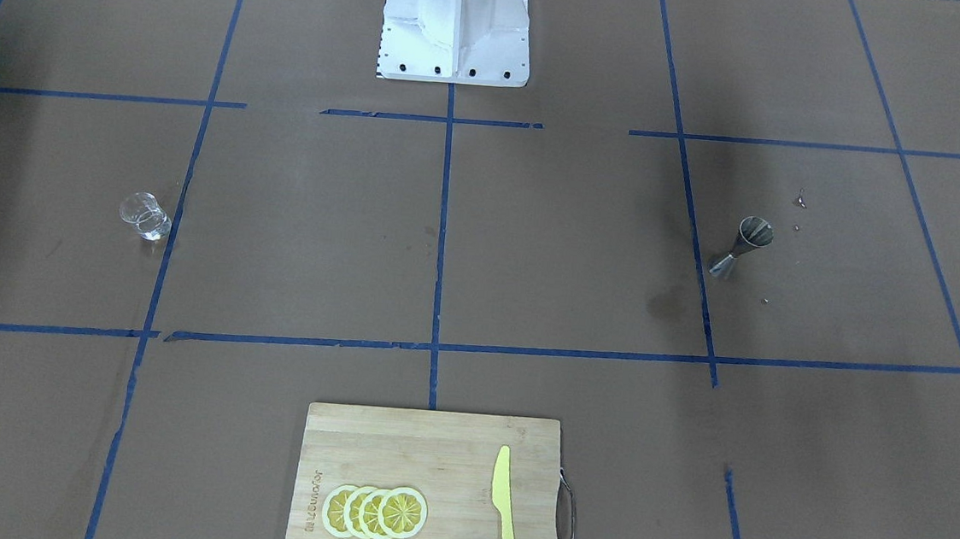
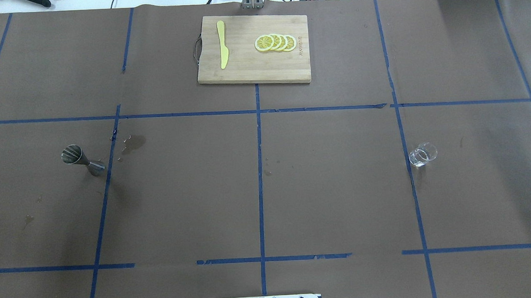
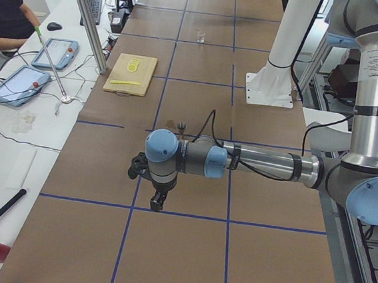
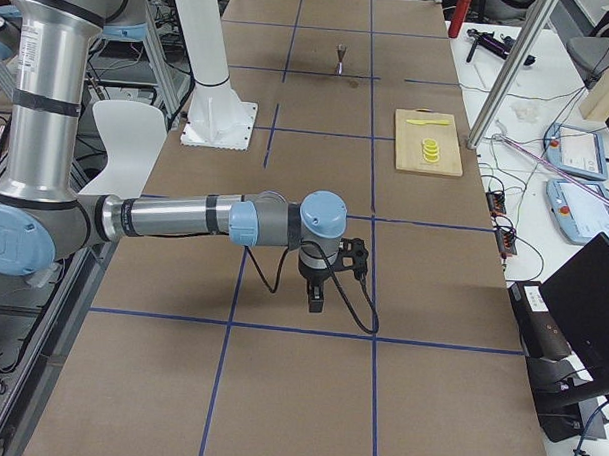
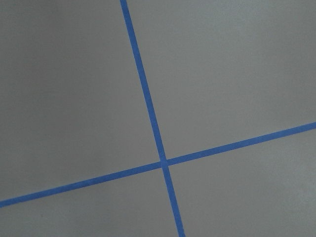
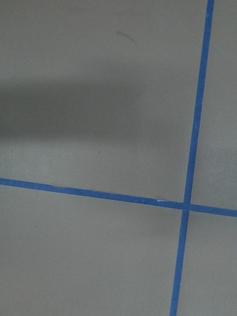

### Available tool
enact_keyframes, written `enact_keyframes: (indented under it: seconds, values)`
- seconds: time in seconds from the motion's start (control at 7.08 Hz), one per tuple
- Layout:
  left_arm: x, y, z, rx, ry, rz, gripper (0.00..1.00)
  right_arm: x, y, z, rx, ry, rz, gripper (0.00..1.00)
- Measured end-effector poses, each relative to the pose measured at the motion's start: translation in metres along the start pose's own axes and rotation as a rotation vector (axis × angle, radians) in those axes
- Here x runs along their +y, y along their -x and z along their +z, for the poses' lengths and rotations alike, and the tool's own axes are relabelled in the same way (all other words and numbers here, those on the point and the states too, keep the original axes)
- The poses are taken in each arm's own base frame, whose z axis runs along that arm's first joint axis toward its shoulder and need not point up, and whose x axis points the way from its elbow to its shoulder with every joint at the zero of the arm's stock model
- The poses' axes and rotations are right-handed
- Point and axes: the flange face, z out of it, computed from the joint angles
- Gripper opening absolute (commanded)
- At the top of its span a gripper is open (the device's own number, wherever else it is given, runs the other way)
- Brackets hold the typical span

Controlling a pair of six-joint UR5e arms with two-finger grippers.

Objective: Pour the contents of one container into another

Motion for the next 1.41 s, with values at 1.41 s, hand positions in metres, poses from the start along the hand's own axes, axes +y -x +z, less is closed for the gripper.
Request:
enact_keyframes:
  seconds: [1.41]
  values:
    - [-0.0044, -0.0022, -0.0024, 0.007, -0.012, -0.09, 1.0, 0.0023, -0.0015, 0.0019, -0.003, 0.004, 0.015, 1.0]
